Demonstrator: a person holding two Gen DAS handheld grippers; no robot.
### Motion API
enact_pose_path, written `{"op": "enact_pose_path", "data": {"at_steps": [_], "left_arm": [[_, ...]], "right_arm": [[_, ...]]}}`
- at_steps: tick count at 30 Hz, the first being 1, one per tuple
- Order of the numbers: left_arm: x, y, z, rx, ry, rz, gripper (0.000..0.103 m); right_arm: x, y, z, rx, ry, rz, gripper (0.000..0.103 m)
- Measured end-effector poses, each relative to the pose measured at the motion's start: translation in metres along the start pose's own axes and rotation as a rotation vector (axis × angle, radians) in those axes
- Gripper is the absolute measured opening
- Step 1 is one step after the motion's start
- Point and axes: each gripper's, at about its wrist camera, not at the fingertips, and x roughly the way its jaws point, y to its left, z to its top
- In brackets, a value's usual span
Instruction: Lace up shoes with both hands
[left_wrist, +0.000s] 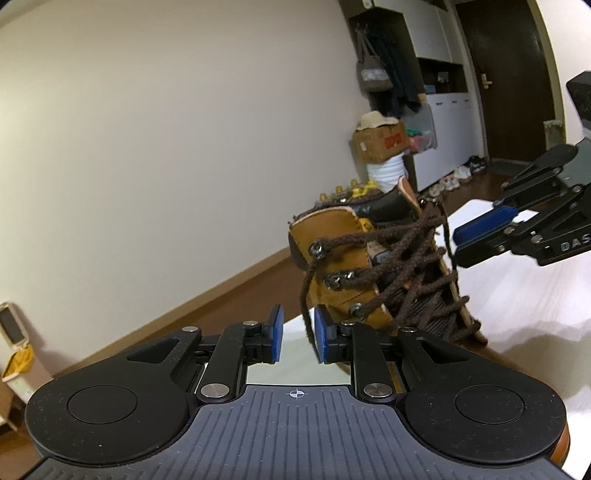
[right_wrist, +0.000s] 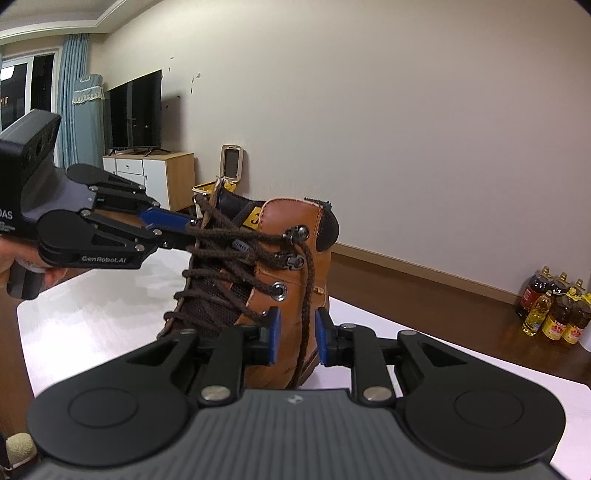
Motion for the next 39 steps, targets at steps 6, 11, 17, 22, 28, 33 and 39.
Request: {"op": "enact_pose_path", "data": {"at_steps": [6,11,17,22,28,33,39], "left_arm": [[0.001,0.004,0.004,0.009,-0.013,0.008,0.021],[0.007,0.007,0.005,0.003,-0.011,-0.017,0.014],[0.007,0.007,0.002,0.002,-0.025,-0.034,0.006],[0.007,0.01,0.001,-0.004,-0.032,-0.047,0.003],[0.003,0.011,0.004,0.035,-0.058,-0.035,0.002],[0.004,0.009,-0.013,0.022,-0.02,-0.013,0.001],[0.001,-0.012,-0.036,0.015,0.019,-0.082,0.001]], "right_arm": [[0.004,0.0,-0.001,0.008,0.004,0.001,0.022],[0.006,0.001,0.0,0.01,0.0,-0.005,0.022],[0.007,-0.004,0.0,0.05,-0.007,-0.015,0.022],[0.008,-0.007,0.0,0.079,-0.016,-0.012,0.022],[0.013,-0.013,0.004,0.098,0.009,0.044,0.003],[0.009,-0.021,0.001,0.059,0.029,-0.006,0.002],[0.008,-0.012,-0.031,0.122,0.116,0.102,0.002]]}}
